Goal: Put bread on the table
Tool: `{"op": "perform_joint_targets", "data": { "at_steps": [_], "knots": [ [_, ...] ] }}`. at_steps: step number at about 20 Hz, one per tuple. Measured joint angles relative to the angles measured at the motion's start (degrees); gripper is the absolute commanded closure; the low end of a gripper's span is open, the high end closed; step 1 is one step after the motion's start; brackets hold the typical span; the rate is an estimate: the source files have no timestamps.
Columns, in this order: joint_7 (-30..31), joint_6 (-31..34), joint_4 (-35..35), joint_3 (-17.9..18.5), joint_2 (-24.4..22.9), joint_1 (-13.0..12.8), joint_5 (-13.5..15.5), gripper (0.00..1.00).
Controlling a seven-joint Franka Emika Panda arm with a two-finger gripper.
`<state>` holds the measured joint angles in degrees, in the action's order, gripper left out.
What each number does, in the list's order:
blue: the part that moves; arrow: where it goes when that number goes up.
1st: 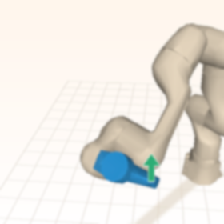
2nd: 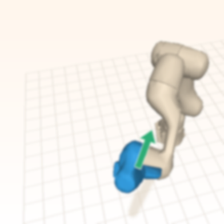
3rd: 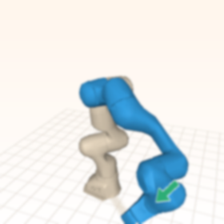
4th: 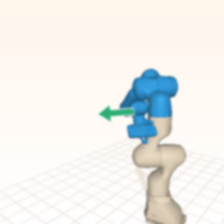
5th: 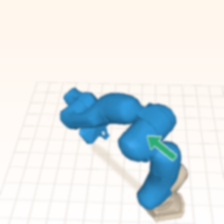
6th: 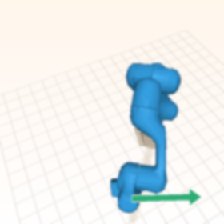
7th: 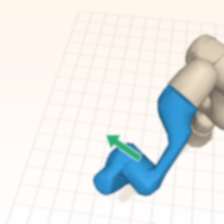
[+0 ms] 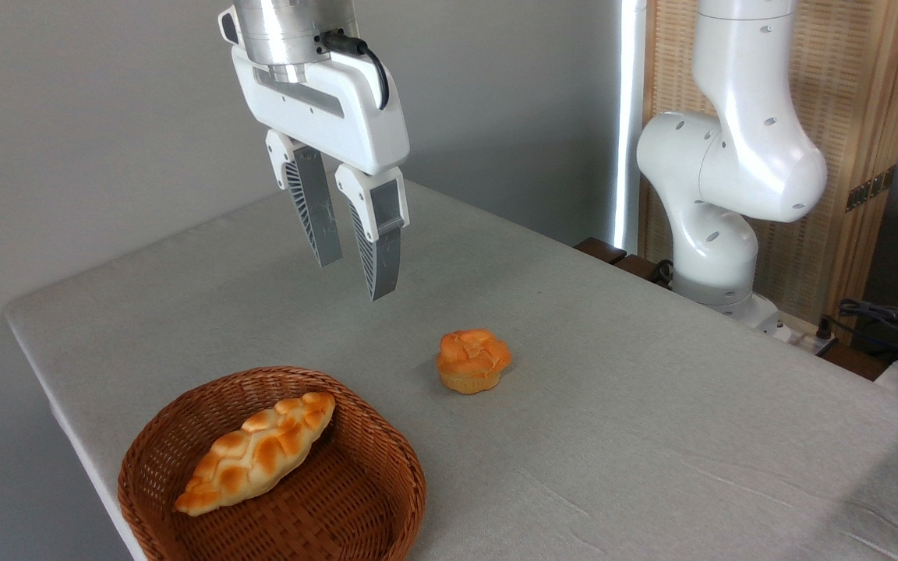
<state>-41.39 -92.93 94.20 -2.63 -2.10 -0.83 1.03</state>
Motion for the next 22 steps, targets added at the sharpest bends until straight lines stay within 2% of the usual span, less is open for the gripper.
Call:
{"op": "perform_joint_targets", "data": {
  "at_steps": [18, 20, 22],
  "knots": [
    [0.0, -0.56, -0.02, -0.02, 0.22, 0.0, 0.23, 0.0],
    [0.74, -2.69, -0.01, -0.26, 1.48, -0.04, 1.08, 0.0],
    [5.0, -8.4, 0.0, -0.65, 3.77, -0.14, 1.29, 0.0]
  ]
}}
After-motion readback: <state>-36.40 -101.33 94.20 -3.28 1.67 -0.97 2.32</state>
